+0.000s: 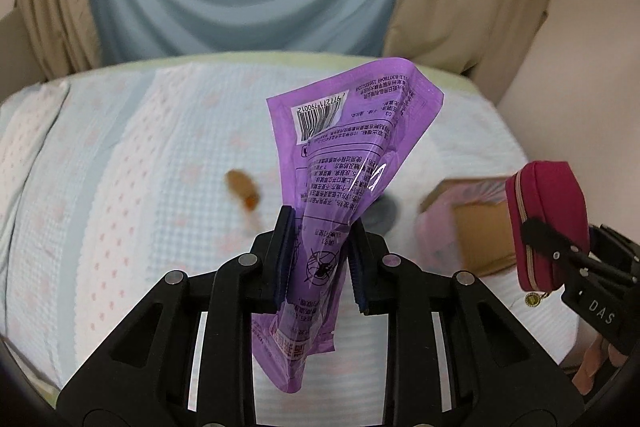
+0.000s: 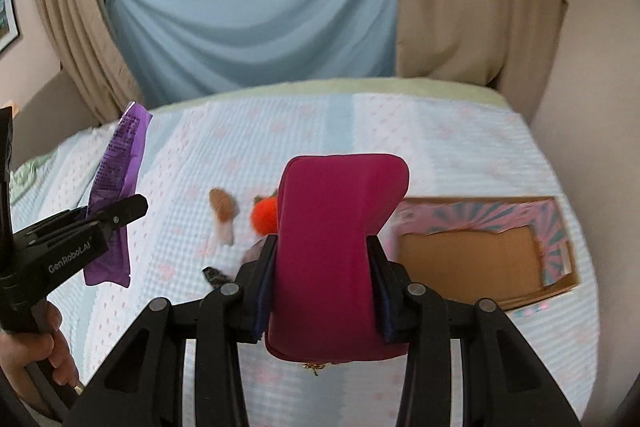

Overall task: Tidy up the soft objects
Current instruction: 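Carry both items into the cardboard box and open both tools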

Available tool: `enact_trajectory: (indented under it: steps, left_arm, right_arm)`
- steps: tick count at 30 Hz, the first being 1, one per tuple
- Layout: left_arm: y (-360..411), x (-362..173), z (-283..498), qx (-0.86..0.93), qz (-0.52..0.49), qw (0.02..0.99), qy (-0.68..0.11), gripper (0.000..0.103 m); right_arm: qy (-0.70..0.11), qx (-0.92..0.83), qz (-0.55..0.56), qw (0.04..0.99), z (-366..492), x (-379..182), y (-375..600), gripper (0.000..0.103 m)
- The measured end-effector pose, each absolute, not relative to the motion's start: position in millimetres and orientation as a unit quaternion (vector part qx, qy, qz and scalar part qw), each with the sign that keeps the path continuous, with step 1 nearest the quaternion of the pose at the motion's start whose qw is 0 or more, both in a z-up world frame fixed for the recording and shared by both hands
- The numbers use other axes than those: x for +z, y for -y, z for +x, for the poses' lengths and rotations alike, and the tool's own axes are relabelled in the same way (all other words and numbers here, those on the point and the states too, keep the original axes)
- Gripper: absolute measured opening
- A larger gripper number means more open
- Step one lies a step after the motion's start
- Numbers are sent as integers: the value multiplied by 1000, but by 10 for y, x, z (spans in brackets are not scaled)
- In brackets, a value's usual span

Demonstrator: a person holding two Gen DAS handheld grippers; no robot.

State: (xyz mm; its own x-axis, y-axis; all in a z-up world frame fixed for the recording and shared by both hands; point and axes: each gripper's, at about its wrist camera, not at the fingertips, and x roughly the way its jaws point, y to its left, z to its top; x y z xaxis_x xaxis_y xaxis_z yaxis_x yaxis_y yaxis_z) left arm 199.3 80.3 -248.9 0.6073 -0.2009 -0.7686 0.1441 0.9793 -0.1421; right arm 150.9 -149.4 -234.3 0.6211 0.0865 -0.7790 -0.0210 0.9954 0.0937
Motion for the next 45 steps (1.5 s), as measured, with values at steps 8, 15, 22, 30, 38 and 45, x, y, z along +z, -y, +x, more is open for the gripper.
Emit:
enact_trajectory:
  steps: [8, 15, 22, 30, 38, 45]
  left_arm:
    - [381, -1998, 1935, -120, -30, 900, -418, 22]
    - [1614, -2024, 1994, -144, -28, 888, -435, 22]
    - [2505, -2414, 2112, -164, 18, 863, -477, 22]
    - [2901, -3077, 2475, -176, 59, 821, -539, 22]
    - [3094, -3797, 2792, -173, 73, 780, -597, 22]
    - [3139, -4352, 2904, -162, 96, 735, -651, 22]
  right_arm:
    - [-428, -5, 34, 903, 1409, -1946, 2819, 38]
    - [-456, -25, 15, 890, 1530, -2029, 3766, 38]
    - [-498, -32, 37, 866, 1781, -2377, 4220, 38]
    - [-561, -29, 74, 824, 2109, -2975, 4531, 38]
    - [-614, -28, 111, 781, 2419, -3556, 4676, 38]
    - [-657, -26, 149, 739, 2581, -4054, 4671, 38]
